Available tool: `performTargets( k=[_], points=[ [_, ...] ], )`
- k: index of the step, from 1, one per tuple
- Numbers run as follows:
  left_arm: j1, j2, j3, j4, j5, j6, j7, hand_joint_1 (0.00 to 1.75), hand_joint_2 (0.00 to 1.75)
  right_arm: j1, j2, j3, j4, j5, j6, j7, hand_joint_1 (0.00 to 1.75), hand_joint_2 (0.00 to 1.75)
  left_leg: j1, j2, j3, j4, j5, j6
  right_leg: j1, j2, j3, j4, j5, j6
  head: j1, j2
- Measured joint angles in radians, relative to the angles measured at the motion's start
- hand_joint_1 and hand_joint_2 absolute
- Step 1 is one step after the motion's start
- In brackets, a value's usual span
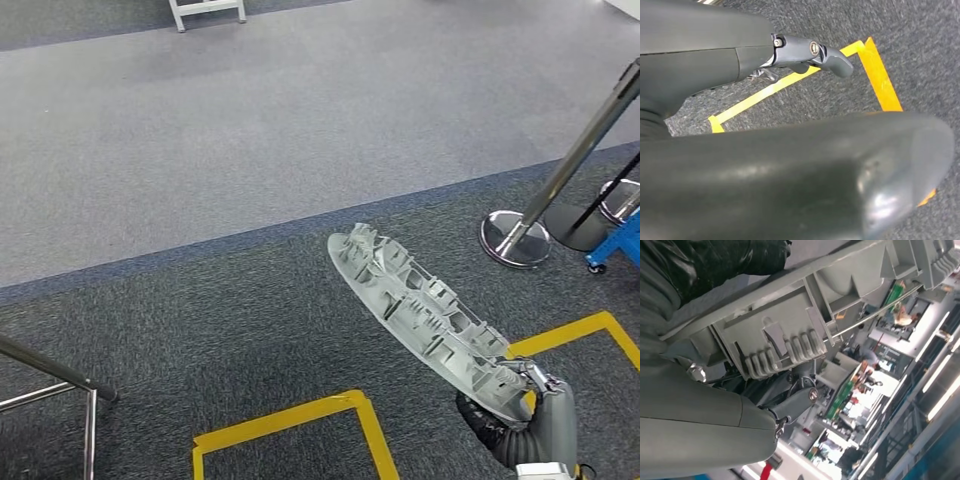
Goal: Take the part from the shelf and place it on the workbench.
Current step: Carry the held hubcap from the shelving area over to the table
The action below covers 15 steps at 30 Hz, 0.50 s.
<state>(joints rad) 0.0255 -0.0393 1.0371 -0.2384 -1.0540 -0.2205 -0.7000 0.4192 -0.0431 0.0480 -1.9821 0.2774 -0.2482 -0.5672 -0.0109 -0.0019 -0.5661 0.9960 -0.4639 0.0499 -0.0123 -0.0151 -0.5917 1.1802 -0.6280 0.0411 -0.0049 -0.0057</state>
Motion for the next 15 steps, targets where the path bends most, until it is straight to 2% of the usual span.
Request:
performTargets(
  k=[1, 2, 3, 4, 5, 6, 7, 9, 10, 11, 13, 15],
  points=[
    [-0.002, 0.0, 0.0, 0.0, 0.0, 0.0, 0.0, 0.0, 0.0, 0.0, -0.001, 0.001, 0.0, 0.0, 0.0, 0.0, 1.75, 1.75, 0.0, -0.009, 0.0, 0.0, 0.0, 0.001, 0.0, 0.009, -0.038, 0.067, -0.023, 0.001, 0.002, 0.0],
    [-0.002, -0.001, 0.0, 0.0, 0.0, 0.0, 0.0, 0.0, 0.0, 0.001, -0.001, 0.001, 0.001, 0.0, 0.0, 0.001, 1.75, 1.75, 0.001, -0.019, 0.0, 0.001, -0.001, 0.002, -0.001, 0.012, -0.065, 0.111, -0.03, 0.003, 0.004, 0.0],
    [-0.002, -0.001, 0.0, 0.0, 0.0, 0.0, 0.0, 0.0, 0.0, 0.002, -0.002, 0.002, 0.001, 0.0, 0.0, 0.001, 1.75, 1.75, 0.002, -0.029, 0.001, 0.002, -0.002, 0.001, -0.002, 0.014, -0.076, 0.118, -0.016, 0.005, 0.005, 0.0],
    [-0.002, -0.001, 0.001, 0.0, 0.0, 0.0, 0.0, 0.0, 0.0, 0.002, -0.003, 0.002, 0.002, 0.0, 0.0, 0.002, 1.75, 1.75, 0.003, -0.04, 0.002, 0.004, -0.004, -0.002, -0.004, 0.015, -0.066, 0.082, 0.019, 0.007, 0.005, 0.0],
    [-0.001, -0.001, 0.001, 0.0, -0.001, 0.0, 0.0, 0.0, 0.0, 0.002, -0.003, 0.002, 0.003, 0.0, 0.0, 0.001, 1.75, 1.75, 0.005, -0.051, 0.003, 0.009, -0.007, -0.006, -0.008, 0.024, -0.041, 0.017, 0.062, 0.01, 0.006, 0.0],
    [-0.002, -0.001, 0.002, 0.0, -0.001, 0.0, 0.0, 0.0, 0.0, 0.001, -0.003, 0.002, 0.003, 0.0, 0.0, 0.001, 1.75, 1.75, 0.006, -0.061, 0.001, 0.016, -0.012, -0.012, -0.011, 0.041, -0.014, -0.048, 0.092, 0.014, 0.007, 0.0],
    [-0.003, 0.0, 0.004, 0.0, -0.002, 0.0, 0.0, 0.0, 0.0, 0.0, -0.003, 0.003, 0.003, 0.0, 0.0, 0.001, 1.75, 1.75, 0.006, -0.07, -0.003, 0.026, -0.016, -0.018, -0.015, 0.056, 0.012, -0.101, 0.109, 0.015, 0.008, 0.0],
    [-0.004, 0.001, 0.008, 0.0, -0.003, -0.001, 0.0, 0.0, 0.0, 0.0, -0.004, 0.004, 0.004, 0.0, 0.0, 0.001, 1.75, 1.75, 0.006, -0.086, -0.014, 0.037, -0.019, -0.028, -0.015, 0.071, 0.032, -0.135, 0.106, 0.009, 0.009, 0.0],
    [-0.002, 0.001, 0.01, 0.0, -0.004, -0.001, 0.0, 0.0, 0.0, 0.0, -0.004, 0.003, 0.004, 0.0, 0.0, 0.001, 1.75, 1.75, 0.008, -0.094, -0.018, 0.04, -0.018, -0.031, -0.014, 0.064, 0.036, -0.138, 0.106, 0.001, 0.009, 0.0],
    [0.0, 0.0, 0.011, 0.0, -0.005, -0.002, 0.0, 0.0, 0.0, 0.0, -0.005, 0.003, 0.004, 0.0, 0.001, 0.002, 1.75, 1.75, 0.009, -0.095, -0.02, 0.042, -0.02, -0.035, -0.013, 0.055, 0.037, -0.138, 0.107, -0.006, 0.008, 0.0],
    [0.002, -0.001, 0.013, 0.0, -0.006, -0.003, 0.0, 0.0, 0.0, 0.001, -0.006, 0.003, 0.004, 0.001, 0.001, 0.001, 1.75, 1.75, 0.009, -0.063, -0.036, 0.081, -0.043, -0.043, -0.013, 0.037, 0.043, -0.143, 0.108, -0.021, 0.001, 0.0],
    [-0.001, -0.002, 0.014, 0.0, -0.006, -0.004, 0.0, 0.0, 0.0, 0.001, -0.006, 0.002, 0.004, 0.001, 0.001, 0.001, 1.75, 1.75, 0.01, -0.022, -0.088, 0.192, -0.096, -0.05, -0.01, 0.017, 0.049, -0.146, 0.105, -0.03, -0.008, 0.0]
  ],
)
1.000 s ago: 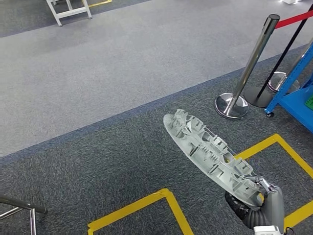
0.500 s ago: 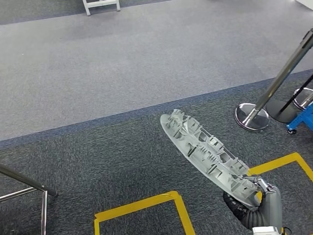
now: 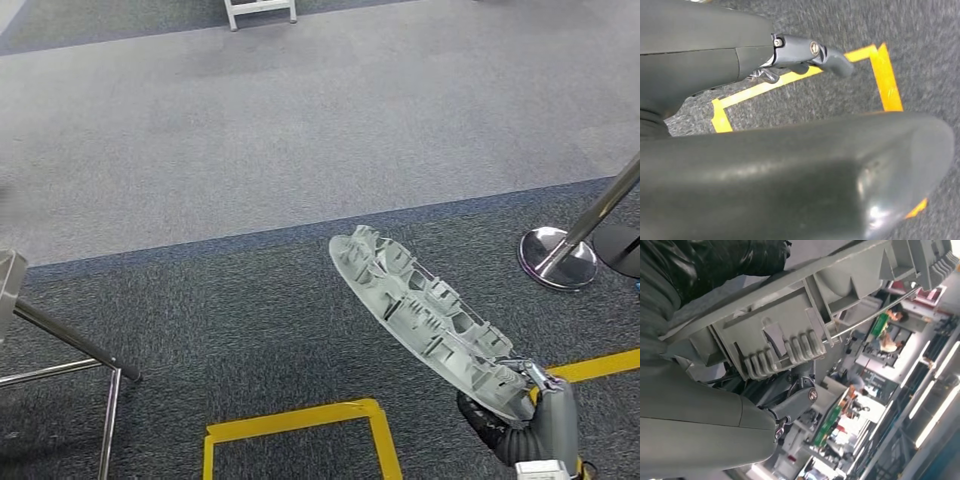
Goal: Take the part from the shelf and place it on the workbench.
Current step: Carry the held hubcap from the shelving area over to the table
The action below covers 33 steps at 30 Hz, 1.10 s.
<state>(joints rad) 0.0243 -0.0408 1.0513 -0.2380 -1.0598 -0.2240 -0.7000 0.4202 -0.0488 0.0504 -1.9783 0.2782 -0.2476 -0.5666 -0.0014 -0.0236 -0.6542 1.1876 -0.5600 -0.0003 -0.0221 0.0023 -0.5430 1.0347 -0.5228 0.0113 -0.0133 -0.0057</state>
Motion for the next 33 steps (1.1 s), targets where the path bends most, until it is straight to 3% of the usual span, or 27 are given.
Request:
performTargets(
  k=[2, 3, 4, 5, 7, 9, 11, 12, 14, 16, 17, 18, 19, 20, 22, 23, 24, 26, 28, 29, 31, 33],
  points=[
    [-0.003, -0.001, 0.0, 0.0, 0.0, -0.001, 0.0, 0.0, 0.0, 0.0, 0.0, 0.0, 0.0, 0.0, 0.0, 0.0, 1.75, 1.75, 0.001, 0.01, -0.058, 0.112, -0.038, -0.001, 0.005, -0.022, 0.003, 0.0, -0.004, -0.004, -0.003, 0.0],
    [-0.002, -0.002, 0.0, 0.0, 0.0, -0.003, 0.0, 0.0, 0.0, 0.0, 0.0, 0.0, 0.0, 0.0, 0.0, 0.001, 1.75, 1.75, 0.001, 0.011, -0.068, 0.126, -0.031, 0.002, 0.007, -0.032, 0.005, 0.0, -0.007, -0.006, -0.004, 0.0],
    [-0.001, -0.002, 0.0, 0.0, 0.0, -0.004, 0.0, 0.0, 0.0, 0.0, 0.0, 0.0, 0.0, 0.0, 0.0, 0.001, 1.75, 1.75, 0.0, 0.012, -0.059, 0.102, -0.007, 0.007, 0.009, -0.041, 0.009, 0.0, -0.01, -0.006, -0.004, 0.0],
    [0.0, -0.002, 0.001, 0.0, 0.0, -0.005, 0.0, 0.0, 0.0, 0.0, 0.0, 0.0, 0.0, 0.0, 0.0, 0.001, 1.75, 1.75, -0.003, 0.017, -0.032, 0.044, 0.031, 0.014, 0.011, -0.05, 0.014, 0.0, -0.013, -0.006, -0.004, 0.0],
    [0.0, 0.0, 0.001, 0.0, 0.0, -0.006, 0.0, 0.0, 0.0, 0.0, 0.0, 0.001, 0.0, 0.0, 0.0, 0.001, 1.75, 1.75, -0.018, 0.057, 0.03, -0.085, 0.081, 0.031, 0.014, -0.067, 0.021, -0.003, -0.022, -0.001, -0.004, 0.0],
    [-0.003, 0.002, 0.001, 0.0, 0.0, -0.004, 0.0, 0.0, 0.0, 0.0, 0.0, 0.0, 0.0, 0.0, 0.0, 0.001, 1.75, 1.75, -0.032, 0.087, 0.057, -0.143, 0.085, 0.043, 0.016, -0.083, 0.026, -0.007, -0.026, 0.009, -0.005, 0.0],
    [-0.003, 0.004, 0.001, 0.0, 0.0, -0.002, 0.0, 0.0, 0.0, 0.0, 0.0, 0.001, 0.0, 0.0, -0.001, 0.001, 1.75, 1.75, -0.034, 0.073, 0.061, -0.157, 0.084, 0.048, 0.017, -0.101, 0.035, -0.014, -0.029, 0.019, -0.006, 0.0],
    [0.0, 0.004, 0.001, 0.0, 0.0, -0.001, 0.0, 0.0, 0.0, 0.0, 0.0, 0.001, 0.0, 0.001, 0.0, 0.001, 1.75, 1.75, -0.031, 0.064, 0.067, -0.166, 0.087, 0.051, 0.017, -0.096, 0.037, -0.012, -0.034, 0.023, -0.005, 0.0],
    [0.001, 0.003, 0.002, 0.0, 0.0, 0.0, 0.0, 0.0, 0.0, 0.001, -0.002, 0.001, 0.0, 0.001, 0.0, 0.001, 1.75, 1.75, -0.024, 0.045, 0.082, -0.183, 0.091, 0.059, 0.015, -0.055, 0.013, 0.044, -0.066, 0.029, 0.0, 0.0],
    [-0.002, 0.002, 0.002, 0.0, 0.0, 0.001, 0.0, 0.0, 0.0, 0.001, -0.003, 0.002, 0.0, 0.0, 0.0, 0.0, 1.75, 1.75, -0.021, 0.026, 0.088, -0.187, 0.089, 0.067, 0.012, -0.013, -0.061, 0.176, -0.119, 0.033, 0.004, 0.0],
    [-0.003, 0.001, 0.002, 0.0, 0.0, 0.001, 0.0, 0.0, 0.0, 0.002, -0.004, 0.003, 0.0, 0.0, 0.0, 0.0, 1.75, 1.75, -0.02, 0.015, 0.09, -0.187, 0.086, 0.069, 0.012, -0.007, -0.1, 0.236, -0.135, 0.035, 0.006, 0.0],
    [-0.004, 0.0, 0.002, 0.0, 0.0, 0.002, 0.0, 0.0, 0.0, 0.003, -0.004, 0.003, 0.0, 0.0, 0.0, 0.001, 1.75, 1.75, -0.02, 0.003, 0.093, -0.186, 0.084, 0.069, 0.011, -0.004, -0.126, 0.267, -0.132, 0.038, 0.007, 0.0],
    [-0.003, -0.001, 0.002, 0.0, -0.001, 0.002, 0.0, 0.0, 0.0, 0.004, -0.004, 0.003, 0.0, 0.0, 0.0, 0.002, 1.75, 1.75, -0.02, -0.009, 0.097, -0.186, 0.08, 0.068, 0.01, -0.004, -0.132, 0.258, -0.108, 0.039, 0.008, 0.0],
    [-0.002, -0.002, 0.002, 0.0, -0.001, 0.003, 0.0, 0.0, 0.0, 0.005, -0.005, 0.003, 0.0, 0.0, 0.0, 0.002, 1.75, 1.75, -0.019, -0.02, 0.103, -0.184, 0.076, 0.065, 0.009, -0.001, -0.119, 0.212, -0.066, 0.04, 0.009, 0.0],
    [-0.001, -0.003, 0.002, 0.0, -0.002, 0.004, 0.0, 0.0, 0.0, 0.004, -0.005, 0.004, 0.001, 0.0, 0.0, 0.001, 1.75, 1.75, -0.018, -0.041, 0.111, -0.176, 0.063, 0.055, 0.004, 0.03, -0.068, 0.081, 0.01, 0.042, 0.011, 0.0],
    [-0.002, -0.003, 0.002, 0.0, -0.002, 0.004, 0.0, 0.0, 0.0, 0.003, -0.005, 0.004, 0.001, 0.0, 0.0, 0.001, 1.75, 1.75, -0.018, -0.05, 0.109, -0.17, 0.058, 0.05, 0.002, 0.047, -0.046, 0.034, 0.025, 0.039, 0.011, 0.0],
    [-0.003, -0.002, 0.002, 0.0, -0.002, 0.003, 0.0, 0.0, 0.0, 0.003, -0.005, 0.004, 0.001, 0.0, 0.0, 0.0, 1.75, 1.75, -0.017, -0.058, 0.104, -0.166, 0.056, 0.045, 0.001, 0.059, -0.033, 0.01, 0.025, 0.035, 0.011, 0.0],
    [-0.002, -0.002, 0.002, 0.0, -0.003, 0.003, 0.0, 0.0, 0.0, 0.004, -0.005, 0.004, 0.001, 0.001, 0.0, 0.001, 1.75, 1.75, -0.014, -0.073, 0.097, -0.164, 0.056, 0.036, 0.003, 0.053, -0.024, -0.001, 0.016, 0.022, 0.01, 0.0],
    [0.002, -0.003, 0.002, 0.001, -0.004, 0.003, 0.0, 0.0, 0.0, 0.005, -0.006, 0.003, 0.001, 0.001, 0.001, 0.002, 1.75, 1.75, -0.012, -0.055, 0.088, -0.138, 0.042, 0.025, 0.002, 0.036, -0.013, -0.01, 0.015, 0.01, 0.007, 0.0],
    [0.002, -0.004, 0.002, 0.001, -0.005, 0.004, 0.0, 0.0, 0.0, 0.006, -0.006, 0.002, 0.001, 0.001, 0.001, 0.001, 1.75, 1.75, -0.012, -0.036, 0.071, -0.098, 0.022, 0.019, 0.002, 0.025, -0.006, -0.014, 0.014, 0.003, 0.004, 0.0],
    [-0.001, -0.004, 0.003, 0.001, -0.005, 0.004, 0.0, 0.0, 0.0, 0.006, -0.006, 0.001, 0.001, 0.001, 0.001, 0.001, 1.75, 1.75, -0.009, 0.001, 0.009, 0.028, -0.032, 0.01, 0.003, 0.003, 0.007, -0.017, 0.006, -0.004, -0.003, 0.0],
    [-0.003, -0.005, 0.003, 0.001, -0.005, 0.003, 0.0, 0.0, 0.0, 0.006, -0.006, 0.0, 0.001, 0.001, 0.001, 0.002, 1.75, 1.75, -0.004, 0.009, -0.052, 0.125, -0.057, 0.005, 0.004, -0.019, 0.017, -0.017, -0.003, -0.005, -0.004, 0.0]
  ],
)
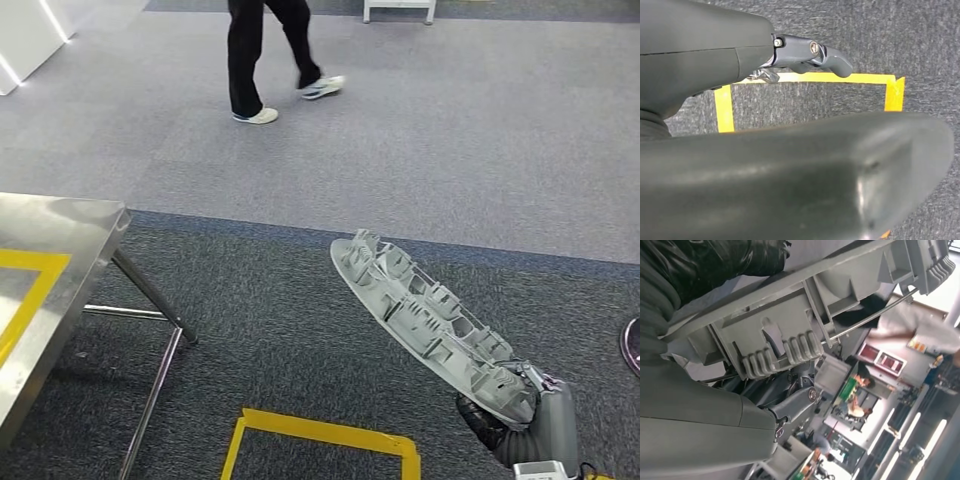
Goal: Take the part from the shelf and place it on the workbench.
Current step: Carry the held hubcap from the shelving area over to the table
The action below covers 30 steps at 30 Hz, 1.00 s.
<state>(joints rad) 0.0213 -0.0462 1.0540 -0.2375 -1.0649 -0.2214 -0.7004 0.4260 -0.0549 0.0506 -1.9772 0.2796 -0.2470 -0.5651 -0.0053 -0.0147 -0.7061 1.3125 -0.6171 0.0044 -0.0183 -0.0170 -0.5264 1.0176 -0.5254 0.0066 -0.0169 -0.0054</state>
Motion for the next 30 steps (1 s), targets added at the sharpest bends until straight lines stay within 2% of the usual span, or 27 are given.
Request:
performTargets(
  k=[1, 2, 3, 4, 5, 6, 7, 9, 10, 11, 12, 13, 14, 15, 16, 17, 18, 19, 20, 21, 22, 24, 26, 28, 30],
  points=[
    [0.001, -0.001, 0.0, 0.0, 0.0, -0.002, 0.0, 0.0, 0.0, 0.0, 0.0, 0.0, 0.0, 0.0, 0.0, 0.0, 1.75, 1.75, 0.002, 0.001, -0.008, 0.001, 0.017, 0.0, 0.0, -0.009, 0.006, 0.0, -0.005, 0.001, 0.0, 0.0],
    [0.003, -0.001, 0.0, 0.0, -0.001, -0.004, 0.0, 0.0, 0.0, 0.001, 0.0, 0.0, 0.0, 0.001, 0.0, 0.001, 1.75, 1.75, 0.003, 0.003, 0.003, -0.036, 0.052, 0.001, 0.0, -0.018, 0.014, 0.0, -0.011, 0.003, 0.0, 0.0],
    [0.004, -0.001, 0.0, 0.0, -0.001, -0.006, 0.0, 0.0, 0.0, 0.001, 0.0, 0.0, 0.0, 0.001, 0.0, 0.001, 1.75, 1.75, 0.003, 0.012, 0.03, -0.102, 0.098, 0.004, 0.0, -0.026, 0.023, 0.0, -0.018, 0.006, -0.001, 0.0],
    [0.005, -0.001, 0.0, 0.0, -0.001, -0.008, 0.0, 0.0, 0.0, 0.001, 0.0, 0.0, 0.0, 0.002, 0.0, 0.001, 1.75, 1.75, -0.001, 0.026, 0.06, -0.166, 0.13, 0.009, 0.001, -0.034, 0.029, -0.001, -0.025, 0.01, -0.001, 0.0],
    [0.004, -0.001, 0.0, 0.0, -0.001, -0.009, 0.0, 0.0, 0.0, 0.001, 0.0, -0.001, 0.0, 0.002, 0.0, 0.001, 1.75, 1.75, -0.006, 0.04, 0.086, -0.221, 0.148, 0.014, 0.003, -0.041, 0.034, -0.001, -0.032, 0.015, -0.001, 0.0],
    [0.003, -0.001, 0.0, 0.0, -0.001, -0.01, 0.0, 0.0, 0.0, 0.001, 0.0, -0.001, 0.0, 0.002, 0.0, 0.0, 1.75, 1.75, -0.01, 0.05, 0.102, -0.254, 0.152, 0.019, 0.005, -0.049, 0.036, -0.002, -0.037, 0.02, -0.001, 0.0],
    [0.002, 0.0, 0.0, 0.0, -0.001, -0.011, 0.0, 0.0, 0.0, 0.0, 0.0, -0.002, 0.0, 0.002, 0.0, 0.0, 1.75, 1.75, -0.015, 0.053, 0.108, -0.264, 0.143, 0.024, 0.006, -0.057, 0.037, -0.004, -0.041, 0.024, 0.0, 0.0],
    [0.005, 0.002, 0.0, 0.0, -0.001, -0.011, 0.0, 0.0, 0.0, -0.002, 0.0, -0.002, 0.0, 0.003, 0.0, 0.0, 1.75, 1.75, -0.015, 0.04, 0.113, -0.278, 0.142, 0.034, 0.005, -0.067, 0.047, -0.009, -0.047, 0.033, 0.001, 0.0],
    [0.007, 0.002, 0.0, 0.0, -0.001, -0.011, 0.0, 0.0, 0.0, -0.003, 0.0, -0.002, 0.0, 0.004, 0.0, 0.0, 1.75, 1.75, -0.013, 0.033, 0.117, -0.285, 0.143, 0.04, 0.004, -0.056, 0.047, -0.002, -0.054, 0.037, 0.003, 0.0],
    [0.008, 0.002, 0.0, 0.0, -0.001, -0.01, 0.0, 0.0, 0.0, -0.002, 0.0, -0.001, 0.0, 0.004, 0.0, 0.0, 1.75, 1.75, -0.01, 0.026, 0.121, -0.293, 0.145, 0.046, 0.003, -0.038, 0.037, 0.025, -0.071, 0.04, 0.004, 0.0],
    [0.007, 0.002, 0.0, 0.0, -0.001, -0.01, 0.0, 0.0, 0.0, -0.002, 0.0, -0.001, 0.0, 0.004, 0.0, 0.0, 1.75, 1.75, -0.007, 0.019, 0.125, -0.297, 0.146, 0.05, 0.002, -0.016, 0.01, 0.073, -0.094, 0.042, 0.008, 0.0],
    [0.006, 0.002, 0.0, 0.0, -0.001, -0.009, 0.0, 0.0, 0.0, -0.002, 0.0, 0.0, 0.0, 0.004, 0.0, 0.0, 1.75, 1.75, -0.007, 0.012, 0.127, -0.298, 0.145, 0.054, 0.002, 0.002, -0.027, 0.141, -0.12, 0.043, 0.011, 0.0],
    [0.004, 0.002, 0.0, 0.0, -0.002, -0.008, 0.0, 0.0, 0.0, -0.001, 0.0, 0.0, 0.0, 0.004, 0.0, 0.001, 1.75, 1.75, -0.007, 0.004, 0.128, -0.298, 0.143, 0.057, 0.002, 0.011, -0.071, 0.213, -0.143, 0.044, 0.013, 0.0],
    [0.003, 0.003, 0.0, 0.0, -0.003, -0.008, 0.0, 0.0, 0.0, -0.001, 0.0, 0.001, 0.0, 0.004, 0.0, 0.001, 1.75, 1.75, -0.007, -0.005, 0.13, -0.298, 0.141, 0.059, 0.002, 0.014, -0.109, 0.266, -0.15, 0.046, 0.015, 0.0],
    [0.003, 0.003, 0.0, 0.0, -0.004, -0.007, 0.0, 0.0, 0.0, 0.0, 0.0, 0.001, 0.001, 0.004, 0.0, 0.001, 1.75, 1.75, -0.007, -0.015, 0.133, -0.297, 0.138, 0.059, 0.002, 0.015, -0.133, 0.287, -0.138, 0.047, 0.016, 0.0],
    [0.003, 0.002, 0.0, 0.0, -0.005, -0.007, 0.0, 0.0, 0.0, 0.0, 0.0, 0.001, 0.001, 0.004, 0.001, 0.001, 1.75, 1.75, -0.007, -0.026, 0.138, -0.296, 0.135, 0.057, 0.002, 0.016, -0.136, 0.267, -0.105, 0.047, 0.016, 0.0],
    [0.003, 0.002, 0.0, 0.0, -0.005, -0.007, 0.0, 0.0, 0.0, 0.001, 0.0, 0.001, 0.001, 0.004, 0.001, 0.001, 1.75, 1.75, -0.006, -0.037, 0.143, -0.294, 0.131, 0.055, 0.001, 0.022, -0.12, 0.208, -0.056, 0.046, 0.017, 0.0],
    [0.003, 0.002, 0.0, 0.0, -0.006, -0.006, 0.0, 0.0, 0.0, 0.001, 0.0, 0.001, 0.001, 0.004, 0.001, 0.001, 1.75, 1.75, -0.006, -0.047, 0.148, -0.292, 0.126, 0.051, -0.001, 0.038, -0.096, 0.142, -0.015, 0.045, 0.017, 0.0],
    [0.002, 0.001, 0.001, 0.0, -0.007, -0.006, 0.0, 0.0, 0.0, 0.001, 0.0, 0.002, 0.001, 0.004, 0.001, 0.001, 1.75, 1.75, -0.006, -0.058, 0.149, -0.288, 0.121, 0.046, -0.003, 0.054, -0.071, 0.079, 0.011, 0.043, 0.018, 0.0],
    [0.001, 0.001, 0.002, 0.0, -0.007, -0.006, 0.0, 0.0, 0.0, 0.0, 0.0, 0.002, 0.001, 0.004, 0.002, 0.001, 1.75, 1.75, -0.006, -0.067, 0.147, -0.284, 0.119, 0.04, -0.004, 0.068, -0.052, 0.039, 0.023, 0.04, 0.018, 0.0],
    [0.0, 0.002, 0.003, 0.0, -0.008, -0.006, 0.0, 0.0, 0.0, 0.0, 0.0, 0.002, 0.001, 0.004, 0.002, 0.001, 1.75, 1.75, -0.005, -0.075, 0.142, -0.282, 0.119, 0.035, -0.004, 0.076, -0.044, 0.024, 0.019, 0.036, 0.018, 0.0],
    [0.002, 0.002, 0.007, 0.0, -0.009, -0.007, 0.0, 0.0, 0.0, 0.0, 0.0, 0.002, 0.0, 0.005, 0.002, 0.002, 1.75, 1.75, -0.002, -0.088, 0.135, -0.282, 0.121, 0.024, -0.002, 0.065, -0.038, 0.015, 0.02, 0.026, 0.018, 0.0],
    [0.005, 0.001, 0.009, 0.0, -0.01, -0.01, 0.0, 0.0, 0.0, 0.001, -0.001, 0.0, 0.0, 0.005, 0.002, 0.002, 1.75, 1.75, -0.002, -0.061, 0.123, -0.255, 0.103, 0.014, -0.003, 0.046, -0.031, 0.007, 0.022, 0.016, 0.015, 0.0],
    [0.003, 0.0, 0.011, 0.0, -0.01, -0.012, 0.0, 0.0, 0.0, 0.001, -0.001, -0.001, 0.0, 0.005, 0.002, 0.002, 1.75, 1.75, -0.001, -0.015, 0.074, -0.152, 0.051, 0.004, -0.003, 0.024, -0.025, 0.002, 0.02, 0.007, 0.008, 0.0],
    [0.0, -0.001, 0.014, 0.0, -0.011, -0.011, 0.0, 0.0, 0.0, 0.002, -0.001, -0.002, 0.0, 0.005, 0.002, 0.002, 1.75, 1.75, 0.004, -0.001, 0.01, -0.027, 0.004, -0.003, -0.002, 0.001, -0.023, 0.002, 0.016, 0.003, 0.004, 0.0]
  ],
)
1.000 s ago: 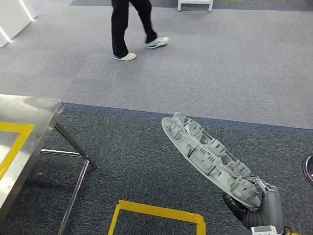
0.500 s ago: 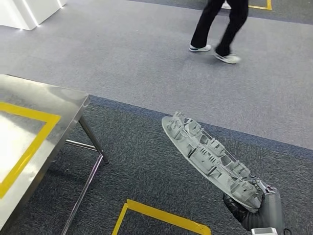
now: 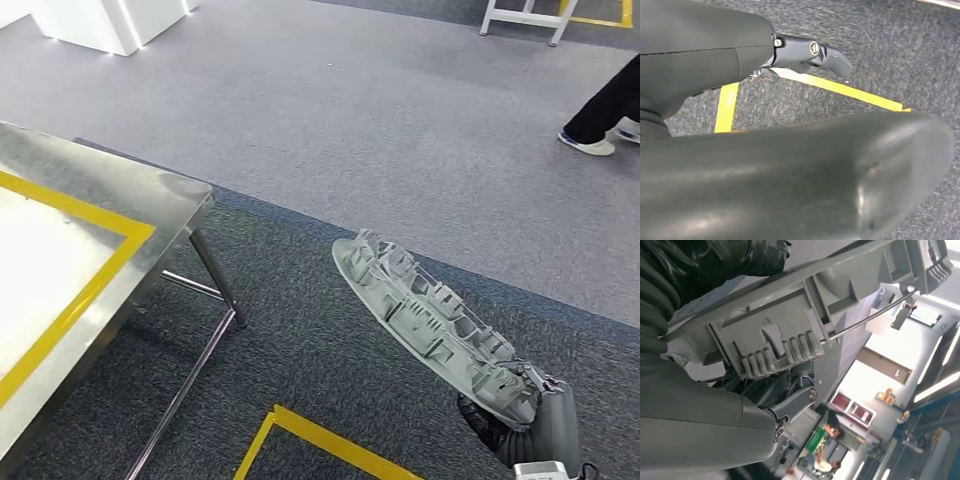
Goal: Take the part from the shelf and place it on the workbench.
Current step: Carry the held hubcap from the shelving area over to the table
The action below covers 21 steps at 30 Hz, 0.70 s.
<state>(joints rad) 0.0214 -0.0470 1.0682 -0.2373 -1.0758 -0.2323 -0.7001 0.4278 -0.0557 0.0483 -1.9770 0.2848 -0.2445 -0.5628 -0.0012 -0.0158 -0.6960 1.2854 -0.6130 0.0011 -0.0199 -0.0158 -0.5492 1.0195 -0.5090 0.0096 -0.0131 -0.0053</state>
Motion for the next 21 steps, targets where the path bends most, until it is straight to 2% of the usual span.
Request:
performTargets(
  k=[1, 2, 3, 4, 5, 6, 7, 9, 10, 11, 12, 13, 14, 15, 16, 17, 18, 19, 20, 21],
  points=[
    [0.0, 0.0, 0.001, 0.0, -0.001, 0.0, 0.0, 0.0, 0.0, 0.0, 0.0, 0.0, 0.0, 0.0, 0.0, 0.0, 1.75, 1.75, 0.002, 0.001, -0.015, 0.025, 0.001, -0.002, 0.0, -0.011, 0.002, 0.0, -0.002, 0.0, -0.001, 0.0],
    [0.002, -0.001, 0.002, 0.0, -0.001, 0.0, 0.0, 0.0, 0.0, 0.001, 0.0, -0.001, 0.0, 0.0, 0.0, 0.0, 1.75, 1.75, 0.003, 0.002, -0.01, 0.012, 0.021, -0.002, 0.0, -0.02, 0.004, 0.0, -0.004, 0.001, -0.001, 0.0],
    [0.003, -0.001, 0.002, 0.0, -0.002, 0.0, 0.0, 0.0, 0.0, 0.001, 0.0, -0.001, 0.0, 0.0, 0.001, 0.0, 1.75, 1.75, 0.004, 0.007, 0.014, -0.039, 0.057, -0.001, 0.0, -0.029, 0.008, 0.0, -0.007, 0.002, -0.001, 0.0],
    [0.004, -0.001, 0.003, 0.0, -0.002, 0.0, 0.0, 0.0, 0.0, 0.001, 0.0, -0.001, 0.0, 0.0, 0.001, 0.0, 1.75, 1.75, 0.003, 0.02, 0.048, -0.112, 0.094, 0.002, 0.0, -0.038, 0.013, 0.0, -0.01, 0.004, -0.002, 0.0],
    [0.003, 0.0, 0.003, 0.0, -0.002, 0.0, 0.0, 0.0, 0.0, 0.001, 0.0, -0.001, 0.0, 0.0, 0.001, 0.0, 1.75, 1.75, -0.002, 0.041, 0.08, -0.178, 0.117, 0.007, 0.002, -0.046, 0.016, 0.0, -0.013, 0.008, -0.002, 0.0],
    [0.002, 0.0, 0.003, 0.0, -0.002, 0.0, 0.0, 0.0, 0.0, 0.001, 0.0, -0.001, 0.0, 0.0, 0.001, 0.0, 1.75, 1.75, -0.007, 0.058, 0.102, -0.226, 0.129, 0.013, 0.004, -0.054, 0.018, 0.0, -0.015, 0.012, -0.003, 0.0],
    [0.0, 0.001, 0.004, 0.0, -0.002, 0.0, 0.0, 0.0, 0.0, 0.0, 0.0, -0.001, 0.0, 0.001, 0.0, 0.0, 1.75, 1.75, -0.012, 0.07, 0.112, -0.25, 0.13, 0.018, 0.006, -0.062, 0.02, 0.0, -0.018, 0.018, -0.002, 0.0],
    [0.0, 0.002, 0.005, 0.0, -0.003, 0.0, 0.0, 0.0, 0.0, -0.001, 0.0, -0.001, 0.0, 0.001, 0.001, 0.0, 1.75, 1.75, -0.016, 0.061, 0.111, -0.257, 0.127, 0.028, 0.007, -0.077, 0.025, -0.004, -0.02, 0.029, -0.001, 0.0],
    [0.001, 0.002, 0.007, 0.0, -0.003, 0.0, 0.0, 0.0, 0.0, -0.001, 0.0, -0.001, 0.0, 0.002, 0.001, 0.0, 1.75, 1.75, -0.014, 0.052, 0.114, -0.262, 0.13, 0.033, 0.006, -0.072, 0.025, -0.001, -0.026, 0.035, 0.001, 0.0],
    [0.002, 0.003, 0.008, 0.0, -0.004, 0.0, 0.0, 0.0, 0.0, -0.001, -0.001, -0.001, 0.0, 0.002, 0.001, -0.001, 1.75, 1.75, -0.012, 0.044, 0.118, -0.267, 0.132, 0.04, 0.004, -0.056, 0.02, 0.014, -0.038, 0.039, 0.003, 0.0],
    [0.002, 0.003, 0.008, 0.0, -0.006, 0.001, 0.0, 0.0, 0.0, -0.001, -0.001, 0.0, 0.0, 0.002, 0.001, -0.001, 1.75, 1.75, -0.009, 0.036, 0.122, -0.272, 0.136, 0.046, 0.003, -0.034, 0.003, 0.051, -0.06, 0.043, 0.006, 0.0],
    [0.001, 0.003, 0.009, 0.0, -0.008, 0.001, 0.0, 0.0, 0.0, -0.002, -0.001, 0.001, 0.0, 0.003, 0.002, -0.001, 1.75, 1.75, -0.008, 0.028, 0.124, -0.275, 0.137, 0.05, 0.002, -0.009, -0.026, 0.109, -0.088, 0.045, 0.011, 0.0],
    [-0.001, 0.003, 0.009, 0.0, -0.01, 0.002, 0.0, 0.0, 0.0, -0.002, -0.002, 0.002, 0.0, 0.002, 0.002, -0.002, 1.75, 1.75, -0.008, 0.019, 0.124, -0.274, 0.138, 0.053, 0.001, 0.005, -0.062, 0.179, -0.118, 0.046, 0.013, 0.0],
    [-0.002, 0.003, 0.009, 0.0, -0.012, 0.003, 0.0, 0.0, 0.0, -0.002, -0.002, 0.002, 0.001, 0.002, 0.002, -0.001, 1.75, 1.75, -0.008, 0.009, 0.124, -0.274, 0.137, 0.054, 0.001, 0.011, -0.098, 0.244, -0.138, 0.047, 0.016, 0.0],
    [-0.002, 0.003, 0.009, 0.0, -0.014, 0.003, 0.0, 0.0, 0.0, -0.001, -0.003, 0.003, 0.001, 0.002, 0.002, -0.001, 1.75, 1.75, -0.009, -0.001, 0.125, -0.273, 0.137, 0.055, 0.002, 0.013, -0.124, 0.282, -0.141, 0.048, 0.016, 0.0],
    [-0.003, 0.003, 0.01, 0.0, -0.014, 0.003, 0.0, 0.0, 0.0, -0.001, -0.003, 0.003, 0.002, 0.002, 0.002, -0.001, 1.75, 1.75, -0.009, -0.012, 0.126, -0.272, 0.136, 0.056, 0.002, 0.014, -0.131, 0.281, -0.123, 0.047, 0.016, 0.0],
    [-0.003, 0.003, 0.01, 0.0, -0.015, 0.002, 0.0, 0.0, 0.0, -0.001, -0.003, 0.003, 0.002, 0.002, 0.002, -0.001, 1.75, 1.75, -0.009, -0.024, 0.127, -0.271, 0.135, 0.055, 0.001, 0.016, -0.12, 0.241, -0.087, 0.046, 0.016, 0.0],
    [-0.003, 0.003, 0.01, 0.0, -0.015, 0.001, 0.0, 0.0, 0.0, -0.001, -0.003, 0.004, 0.003, 0.002, 0.003, -0.001, 1.75, 1.75, -0.009, -0.036, 0.129, -0.269, 0.133, 0.053, 0.001, 0.026, -0.093, 0.171, -0.044, 0.044, 0.017, 0.0],
    [-0.004, 0.002, 0.01, 0.0, -0.016, 0.0, 0.0, 0.0, 0.0, -0.003, -0.003, 0.004, 0.003, 0.002, 0.003, -0.001, 1.75, 1.75, -0.01, -0.046, 0.128, -0.265, 0.13, 0.049, -0.001, 0.046, -0.063, 0.101, -0.015, 0.041, 0.017, 0.0],
    [-0.004, 0.002, 0.01, 0.0, -0.016, 0.0, 0.0, 0.0, 0.0, -0.004, -0.003, 0.005, 0.003, 0.002, 0.003, -0.001, 1.75, 1.75, -0.01, -0.056, 0.125, -0.261, 0.127, 0.045, -0.003, 0.064, -0.038, 0.048, 0.003, 0.038, 0.017, 0.0]
  ],
)
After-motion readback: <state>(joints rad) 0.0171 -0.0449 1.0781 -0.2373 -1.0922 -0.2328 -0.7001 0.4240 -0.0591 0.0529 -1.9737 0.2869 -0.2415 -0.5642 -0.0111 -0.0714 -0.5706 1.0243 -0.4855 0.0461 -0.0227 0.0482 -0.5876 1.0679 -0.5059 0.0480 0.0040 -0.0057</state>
